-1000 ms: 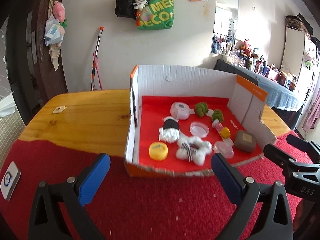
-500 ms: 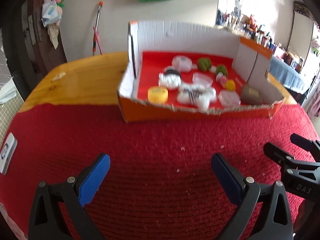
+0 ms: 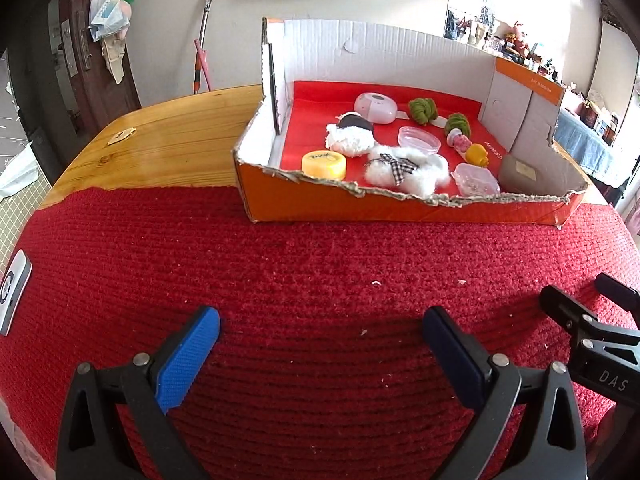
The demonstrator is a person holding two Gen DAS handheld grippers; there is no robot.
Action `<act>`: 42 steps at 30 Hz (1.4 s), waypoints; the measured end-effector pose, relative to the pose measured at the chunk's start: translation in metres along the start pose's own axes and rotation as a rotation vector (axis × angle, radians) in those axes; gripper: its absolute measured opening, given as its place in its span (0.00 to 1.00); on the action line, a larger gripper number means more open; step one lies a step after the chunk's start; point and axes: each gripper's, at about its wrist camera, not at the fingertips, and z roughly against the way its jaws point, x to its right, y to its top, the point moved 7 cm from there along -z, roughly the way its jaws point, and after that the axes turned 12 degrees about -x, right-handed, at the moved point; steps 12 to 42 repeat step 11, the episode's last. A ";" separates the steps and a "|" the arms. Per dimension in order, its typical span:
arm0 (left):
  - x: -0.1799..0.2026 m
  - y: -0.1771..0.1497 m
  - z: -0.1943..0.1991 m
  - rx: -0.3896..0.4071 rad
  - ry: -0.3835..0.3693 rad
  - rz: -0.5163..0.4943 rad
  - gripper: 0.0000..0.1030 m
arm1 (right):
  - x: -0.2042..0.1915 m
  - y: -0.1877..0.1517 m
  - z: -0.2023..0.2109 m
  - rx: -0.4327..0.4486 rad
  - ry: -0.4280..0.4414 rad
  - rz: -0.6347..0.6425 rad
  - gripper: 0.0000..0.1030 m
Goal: Organize objects
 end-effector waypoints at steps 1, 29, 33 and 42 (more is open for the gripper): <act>0.000 0.000 0.000 0.000 0.001 0.000 1.00 | 0.000 0.000 0.000 0.000 0.000 0.000 1.00; 0.000 0.001 -0.001 0.000 -0.001 0.000 1.00 | 0.000 0.000 0.000 -0.001 0.000 0.001 1.00; 0.000 0.001 -0.001 0.000 -0.001 0.000 1.00 | 0.000 0.000 0.000 -0.001 0.000 0.001 1.00; 0.000 0.001 -0.001 0.000 -0.001 0.000 1.00 | 0.000 0.000 0.000 -0.001 0.000 0.001 1.00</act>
